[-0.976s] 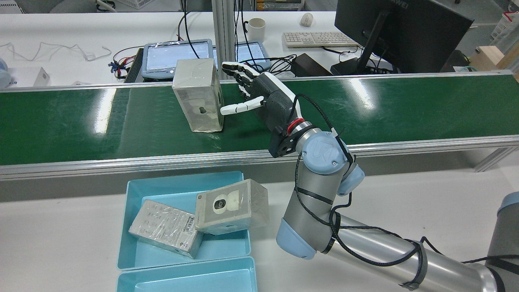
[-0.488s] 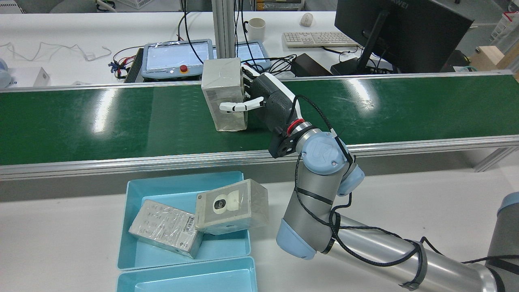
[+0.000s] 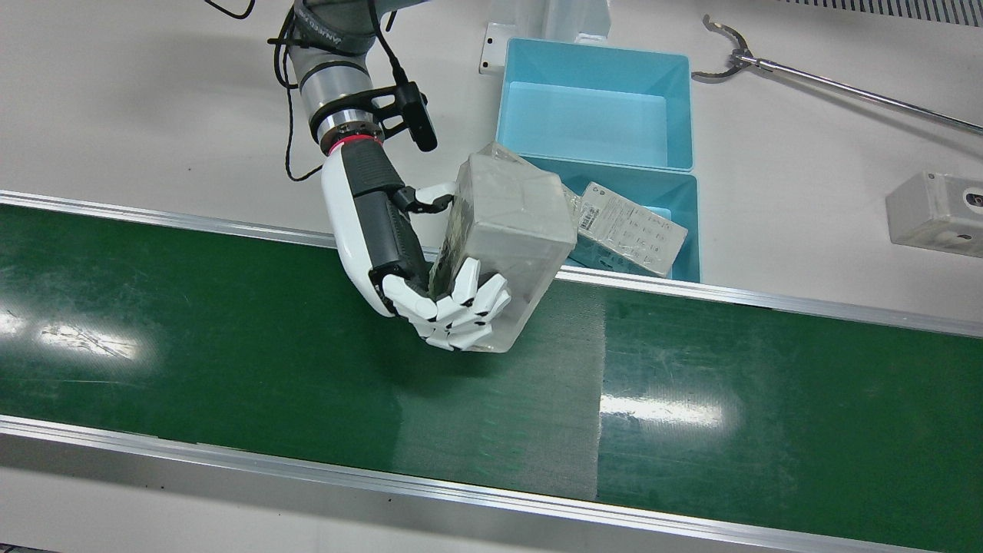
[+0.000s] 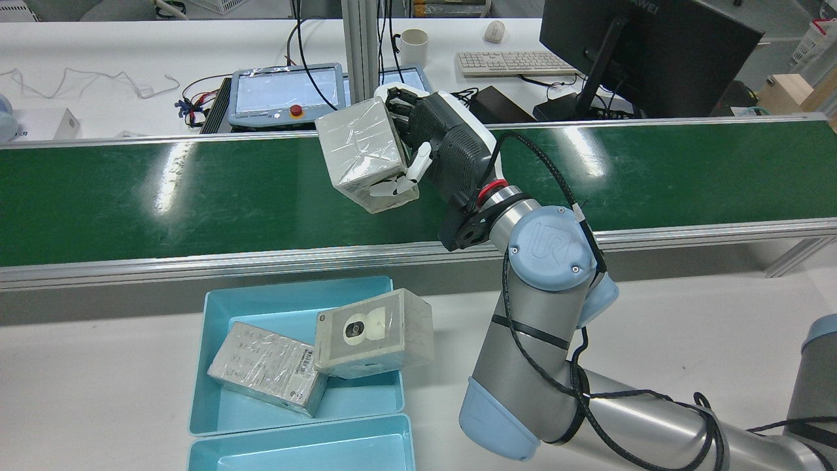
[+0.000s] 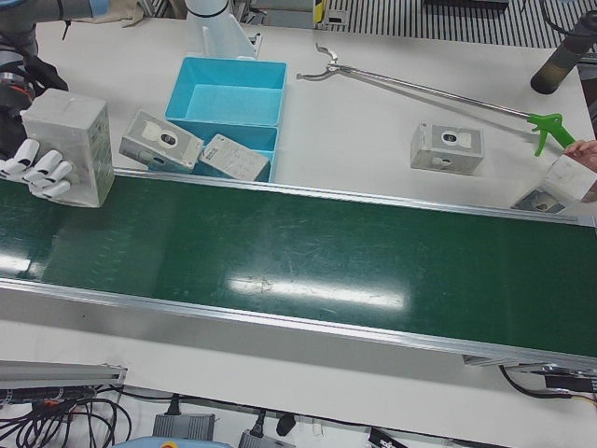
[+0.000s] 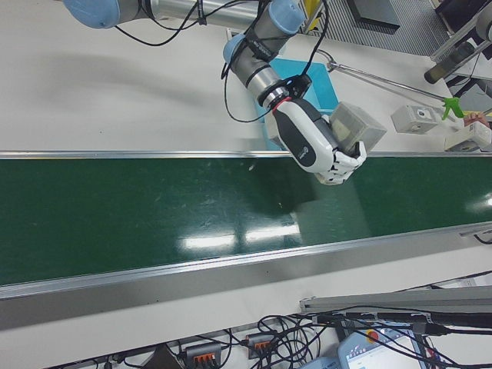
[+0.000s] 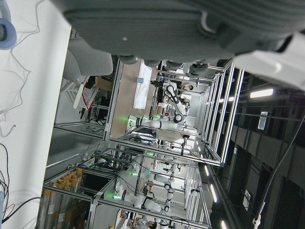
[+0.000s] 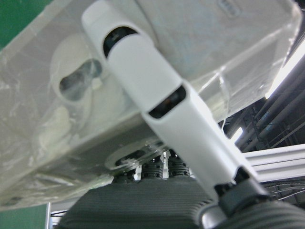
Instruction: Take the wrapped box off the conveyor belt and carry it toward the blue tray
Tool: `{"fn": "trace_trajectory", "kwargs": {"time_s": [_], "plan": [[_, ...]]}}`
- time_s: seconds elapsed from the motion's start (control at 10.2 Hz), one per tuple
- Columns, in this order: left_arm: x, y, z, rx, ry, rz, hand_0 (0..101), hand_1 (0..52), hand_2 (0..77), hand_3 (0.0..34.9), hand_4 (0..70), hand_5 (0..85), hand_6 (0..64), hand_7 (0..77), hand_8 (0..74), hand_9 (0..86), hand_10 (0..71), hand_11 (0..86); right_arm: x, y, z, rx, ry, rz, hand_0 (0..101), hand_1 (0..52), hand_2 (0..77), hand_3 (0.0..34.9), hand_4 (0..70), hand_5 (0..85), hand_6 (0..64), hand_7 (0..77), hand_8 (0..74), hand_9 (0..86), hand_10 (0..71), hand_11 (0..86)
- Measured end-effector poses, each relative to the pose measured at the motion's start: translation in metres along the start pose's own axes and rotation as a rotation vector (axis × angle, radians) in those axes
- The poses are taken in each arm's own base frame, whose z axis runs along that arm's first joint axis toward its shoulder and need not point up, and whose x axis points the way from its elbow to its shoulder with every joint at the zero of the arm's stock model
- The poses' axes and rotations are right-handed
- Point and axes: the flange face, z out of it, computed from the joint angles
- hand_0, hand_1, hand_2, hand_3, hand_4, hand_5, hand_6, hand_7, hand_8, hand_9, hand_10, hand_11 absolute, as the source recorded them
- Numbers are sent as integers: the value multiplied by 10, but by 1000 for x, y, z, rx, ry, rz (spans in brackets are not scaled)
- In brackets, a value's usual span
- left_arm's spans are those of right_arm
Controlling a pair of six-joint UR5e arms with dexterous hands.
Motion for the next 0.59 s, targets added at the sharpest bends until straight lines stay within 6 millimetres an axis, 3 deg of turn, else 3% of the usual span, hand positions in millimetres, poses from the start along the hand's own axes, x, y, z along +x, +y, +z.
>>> {"fn": "trace_trajectory", "kwargs": {"time_s": [0.1,0.29,0.39,0.59], "plan": [[0,0,0,0,0,0,0,0,5,0,0,11,5,5,5,0,5,5,7,21,-16,-11,26,19,626,71,327,1,316,605,371,409,447,393,142,480],[0,0,0,0,0,0,0,0,5,0,0,11,0,5,5,5,5,5,39,49,-44,-26,94,63,642,71,327,7,344,627,404,431,491,404,202,540],[0,0,0,0,0,0,0,0,5,0,0,11,5,0,5,0,5,5,61,53,-56,-24,132,80,665,71,327,0,436,753,431,447,529,415,224,562],[0,0,0,0,0,0,0,0,11,0,0,11,0,5,5,0,5,5,97,56,-74,-17,189,91,665,71,327,0,436,753,431,447,529,415,224,562]]}}
